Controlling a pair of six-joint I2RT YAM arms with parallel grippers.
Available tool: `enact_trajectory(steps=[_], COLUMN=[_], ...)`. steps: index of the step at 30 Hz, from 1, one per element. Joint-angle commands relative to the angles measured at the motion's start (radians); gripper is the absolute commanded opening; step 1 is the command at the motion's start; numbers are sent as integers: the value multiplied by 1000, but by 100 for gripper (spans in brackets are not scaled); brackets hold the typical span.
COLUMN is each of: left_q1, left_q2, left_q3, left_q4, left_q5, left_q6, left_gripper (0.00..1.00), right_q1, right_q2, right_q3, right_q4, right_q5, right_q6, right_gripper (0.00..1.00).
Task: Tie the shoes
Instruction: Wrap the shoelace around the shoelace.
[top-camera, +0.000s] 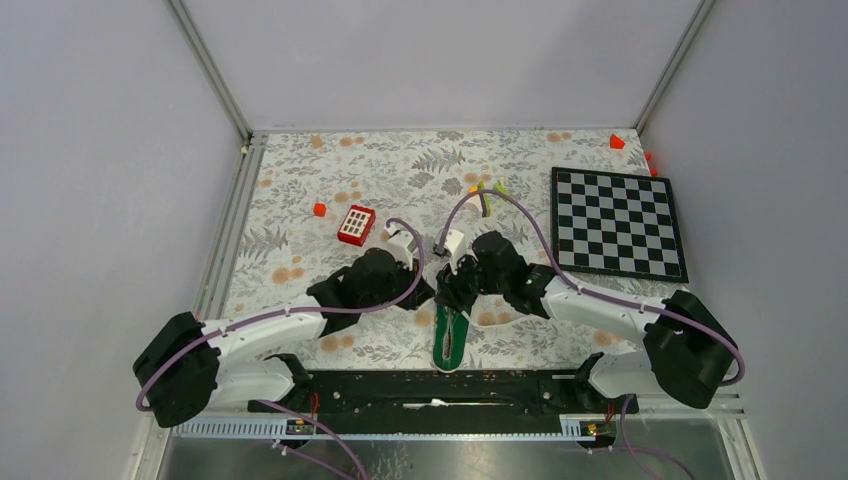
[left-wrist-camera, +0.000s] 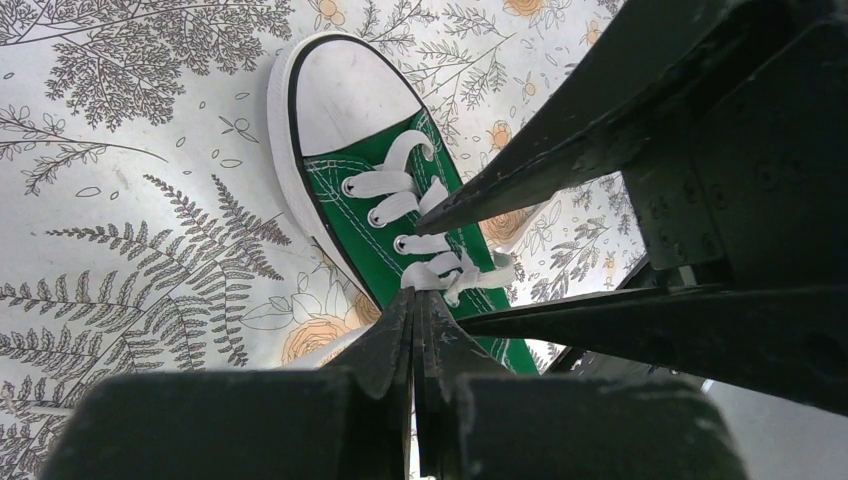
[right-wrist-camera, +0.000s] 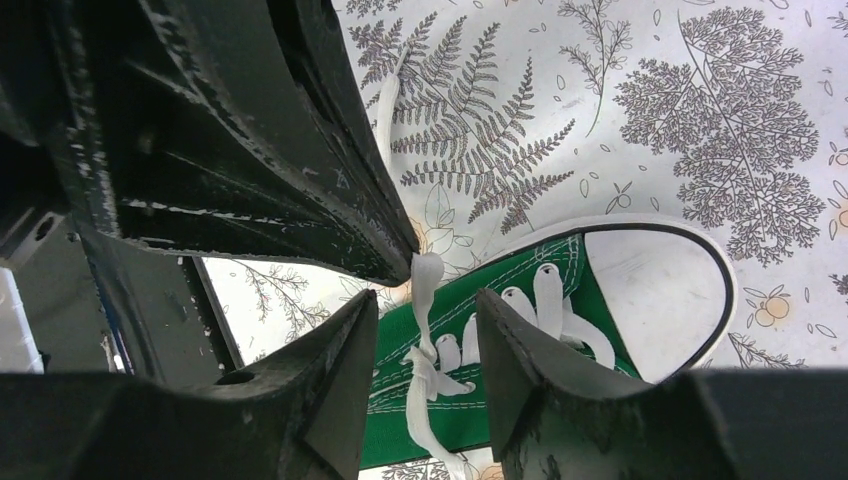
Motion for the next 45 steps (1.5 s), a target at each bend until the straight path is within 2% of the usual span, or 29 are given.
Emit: enact_trajectory(steps=[1,5,10,15,18,19,21,25,29,32,37,42,45], left_q1=[4,4,5,4,10,16,29,37,35,17,-14,-14,-14], left_q2=[4,7,8,10,2,-7,-43,-113,-88,-76,-49,27,58], left_q3=[55,65,70,76,81,79,51,-46,-108,-160,-163,-135,-118], left_q4=[39,27,24,25,-5,-29,-46,39,186,322,358,397,405], left_q5=[12,19,22,26,20,11,-11,-15,21,68,55,51,49], left_q6=[13,18,20,19,55,74,106,145,139,164,250,267,270], left_gripper=[0,0,0,0,15,24,48,66,68,76,76,70,61], right_q1=[10,10,10,10,10,10,10,10,10,10,10,10,10], right_q2=[22,20,18,-30,-87,-108,-141,-166,-171,-169,-168,-166,-171], right_q3=[45,43,37,-15,-76,-96,-134,-182,-198,-192,-180,-170,-165], right_q4=[25,49,66,84,124,138,175,226,244,240,233,225,216], right_q5=[-9,17,21,51,107,128,161,180,186,176,168,164,166], right_q6=[-24,-14,10,44,115,132,167,221,235,242,242,239,235], right_gripper=[44,32,0,0,0,0,0,0,0,0,0,0,0])
